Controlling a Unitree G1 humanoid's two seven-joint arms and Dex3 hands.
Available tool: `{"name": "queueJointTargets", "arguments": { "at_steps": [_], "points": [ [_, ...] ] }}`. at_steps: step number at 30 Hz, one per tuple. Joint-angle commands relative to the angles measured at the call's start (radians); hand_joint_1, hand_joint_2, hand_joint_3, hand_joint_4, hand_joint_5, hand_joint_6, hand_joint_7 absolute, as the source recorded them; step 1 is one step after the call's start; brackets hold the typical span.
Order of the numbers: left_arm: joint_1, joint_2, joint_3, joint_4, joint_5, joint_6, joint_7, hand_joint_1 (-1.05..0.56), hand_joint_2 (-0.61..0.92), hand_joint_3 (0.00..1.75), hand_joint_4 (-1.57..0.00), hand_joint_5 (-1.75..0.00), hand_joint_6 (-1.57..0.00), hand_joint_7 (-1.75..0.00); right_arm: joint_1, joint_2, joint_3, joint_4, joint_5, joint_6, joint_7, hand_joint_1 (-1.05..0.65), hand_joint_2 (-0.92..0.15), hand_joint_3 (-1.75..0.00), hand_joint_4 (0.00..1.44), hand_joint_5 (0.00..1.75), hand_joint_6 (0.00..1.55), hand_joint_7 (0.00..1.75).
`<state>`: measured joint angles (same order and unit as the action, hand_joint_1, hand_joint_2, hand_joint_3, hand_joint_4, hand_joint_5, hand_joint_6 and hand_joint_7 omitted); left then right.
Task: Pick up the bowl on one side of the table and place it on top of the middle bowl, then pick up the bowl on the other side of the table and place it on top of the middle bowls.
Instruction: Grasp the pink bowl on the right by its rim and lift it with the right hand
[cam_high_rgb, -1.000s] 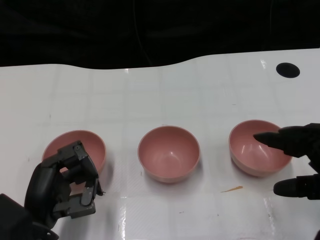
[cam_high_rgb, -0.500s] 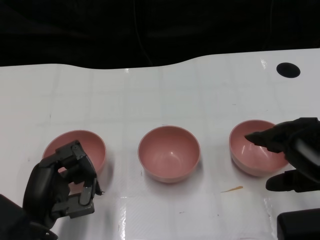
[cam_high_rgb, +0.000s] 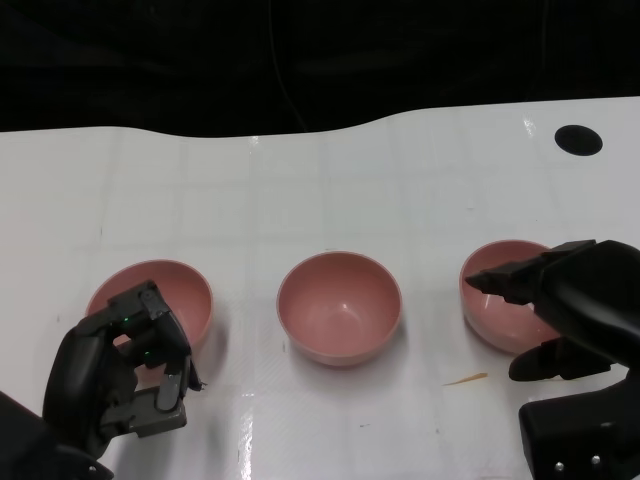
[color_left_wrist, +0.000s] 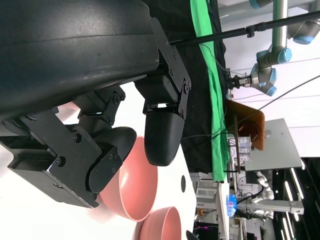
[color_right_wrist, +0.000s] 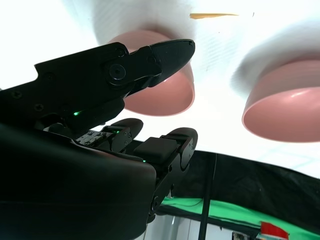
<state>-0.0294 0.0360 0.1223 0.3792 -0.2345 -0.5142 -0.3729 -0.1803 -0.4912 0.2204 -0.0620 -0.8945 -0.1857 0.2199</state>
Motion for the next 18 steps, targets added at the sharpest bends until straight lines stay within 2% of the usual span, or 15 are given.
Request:
{"name": "queueJointTargets", "arguments": {
  "at_steps": [1, 9, 18],
  "points": [
    [0.008, 0.016, 0.008, 0.001, -0.003, -0.016, -0.006, 0.01, 0.45, 1.44, -0.82, -1.75, -0.76, -1.64, -0.026, -0.004, 0.014, 0.034, 0.017, 0.007, -0.012, -0.94, -0.92, -0.09, 0.52, 0.0, 0.47, 0.0],
    [0.015, 0.016, 0.005, -0.014, -0.004, -0.002, -0.003, 0.01, 0.46, 1.44, -0.82, -1.75, -0.75, -1.64, -0.044, -0.012, 0.033, 0.072, 0.021, 0.012, -0.03, -0.96, -0.92, -0.13, 0.53, 0.01, 0.47, 0.0],
    [0.017, 0.014, 0.001, -0.022, -0.001, 0.004, 0.002, 0.01, 0.47, 1.43, -0.81, -1.75, -0.74, -1.65, -0.028, -0.039, 0.025, 0.032, 0.012, 0.068, 0.005, -0.96, -0.92, -0.12, 0.52, 0.0, 0.47, 0.0]
  ]
}}
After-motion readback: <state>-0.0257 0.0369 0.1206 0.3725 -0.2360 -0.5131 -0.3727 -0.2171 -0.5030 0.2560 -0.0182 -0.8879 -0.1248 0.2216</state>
